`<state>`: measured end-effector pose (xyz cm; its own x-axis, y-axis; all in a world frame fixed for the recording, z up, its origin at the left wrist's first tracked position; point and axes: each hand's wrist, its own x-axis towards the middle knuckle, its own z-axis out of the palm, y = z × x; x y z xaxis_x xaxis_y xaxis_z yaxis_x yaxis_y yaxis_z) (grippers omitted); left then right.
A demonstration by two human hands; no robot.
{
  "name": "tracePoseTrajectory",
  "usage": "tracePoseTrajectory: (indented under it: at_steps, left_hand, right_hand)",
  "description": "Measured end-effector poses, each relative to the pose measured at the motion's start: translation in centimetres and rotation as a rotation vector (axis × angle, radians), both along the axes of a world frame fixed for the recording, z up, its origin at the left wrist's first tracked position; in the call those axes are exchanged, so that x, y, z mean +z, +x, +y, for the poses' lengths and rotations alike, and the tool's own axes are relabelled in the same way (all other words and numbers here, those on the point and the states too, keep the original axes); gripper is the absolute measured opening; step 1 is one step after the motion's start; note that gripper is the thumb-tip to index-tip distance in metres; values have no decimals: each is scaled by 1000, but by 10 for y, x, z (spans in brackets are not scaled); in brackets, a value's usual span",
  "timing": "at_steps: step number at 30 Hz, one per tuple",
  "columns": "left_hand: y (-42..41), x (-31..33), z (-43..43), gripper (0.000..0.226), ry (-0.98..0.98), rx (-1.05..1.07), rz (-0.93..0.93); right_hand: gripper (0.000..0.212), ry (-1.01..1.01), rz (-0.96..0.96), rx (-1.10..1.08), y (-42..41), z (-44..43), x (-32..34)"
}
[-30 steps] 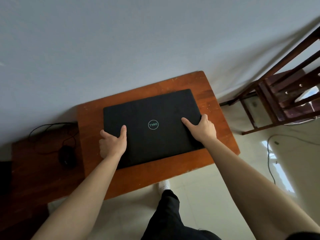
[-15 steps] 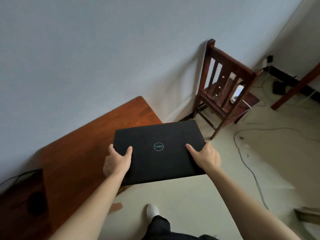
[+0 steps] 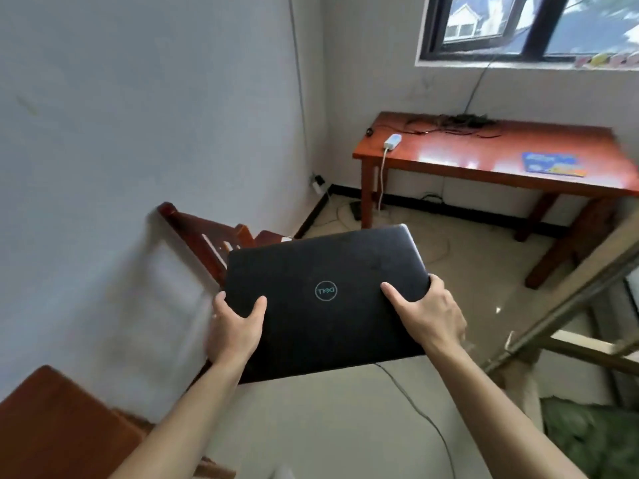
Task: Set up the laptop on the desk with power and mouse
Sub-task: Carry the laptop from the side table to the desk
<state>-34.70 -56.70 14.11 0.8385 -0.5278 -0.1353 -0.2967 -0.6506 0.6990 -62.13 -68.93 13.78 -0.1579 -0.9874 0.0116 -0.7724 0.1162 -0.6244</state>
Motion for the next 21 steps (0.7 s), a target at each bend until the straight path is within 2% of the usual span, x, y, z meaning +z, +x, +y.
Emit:
tracePoseTrajectory:
  at_steps: [4,10,12,14,16,21]
  left_hand:
    - [-33,6,-107,85,-84,-126,34]
    - [-61,-6,-291,91,-97,-267,41]
    - [-67,-9,-363,92,-59,-274,75]
    - [-75,-3,-395,84,-23,-303,73]
    - [-87,-2,-467,79,-25,-353,96]
    - [-132,7,-606,85,25,-476,41]
  right_hand:
    - [101,-42,-52,-121,-50,-61,1]
    - [105,-44,-54,-254,-86,-189,-12]
    - [104,-19,-49,-301,-97,-243,-12]
    - [103,26,-26,-315,-103,-268,-6]
    - [103,20,-62,-370,-116,-327,-5]
    - [99,15,-84,-491,-160,-436,-9]
